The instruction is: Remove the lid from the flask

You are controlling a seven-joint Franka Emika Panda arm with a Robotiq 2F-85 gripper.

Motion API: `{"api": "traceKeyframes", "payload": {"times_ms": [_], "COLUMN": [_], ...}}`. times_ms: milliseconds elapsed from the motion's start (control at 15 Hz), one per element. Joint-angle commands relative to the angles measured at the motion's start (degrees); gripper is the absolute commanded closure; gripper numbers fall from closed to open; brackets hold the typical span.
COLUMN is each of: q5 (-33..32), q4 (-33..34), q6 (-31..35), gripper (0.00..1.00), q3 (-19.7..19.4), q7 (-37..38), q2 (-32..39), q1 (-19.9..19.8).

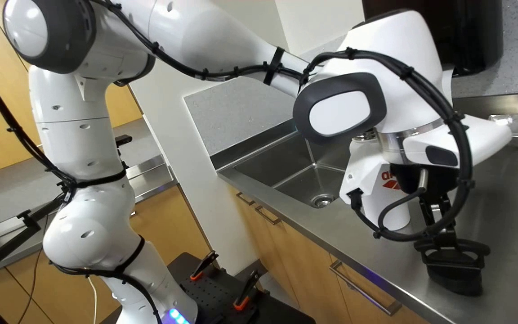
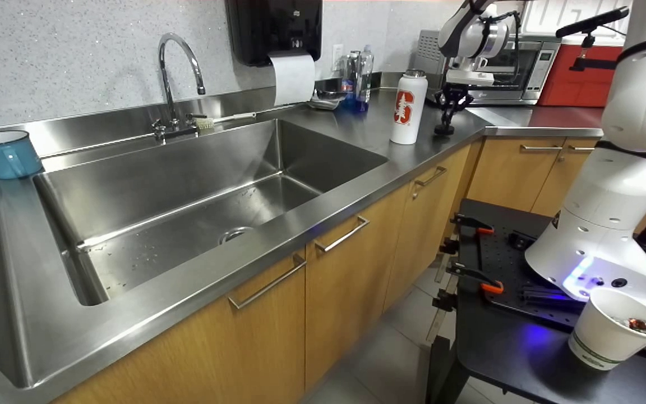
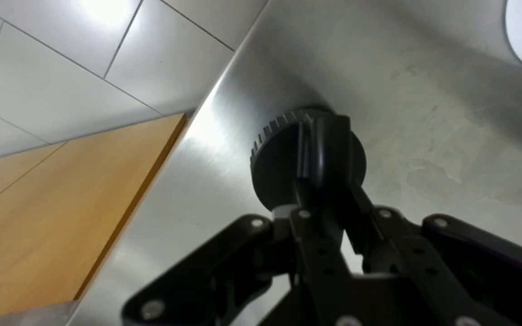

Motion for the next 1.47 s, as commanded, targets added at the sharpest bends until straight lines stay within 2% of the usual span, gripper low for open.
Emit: {"api": "traceKeyframes", "payload": {"times_ms": [0,67,133,200,533,667,733,1000,1200,1400], "q5": [0.12,0.1,-0.03,0.24,-0.54,1.53,1.31,-0.87,-4.97,-8.25], "q4": [0.6,0.64,0.72,0.71,0.78,0.32,0.3,1.35,4.0,5.79], "q6": [3.16,3.65,3.97,4.06,1.0,-2.18,-4.62,-16.83,-24.26,-28.82], "gripper": [0.95,0.95,0.55,0.54,0.19,0.03,0.0,0.0,0.0,0.0], "q3": [0.39,0.4,0.34,0.44,-0.65,0.13,-0.08,-0.67,0.14,1.48], "q7": [3.6,4.17,4.7,4.69,2.65,-2.36,-3.62,-8.94,-8.48,-9.11], "q2": [2.2,2.64,2.46,2.07,-5.06,-11.07,-14.05,-25.93,-31.44,-35.07], "q1": [-0.25,-0.21,-0.13,-0.26,-0.74,-1.91,-2.0,-1.7,-1.34,-0.41]}}
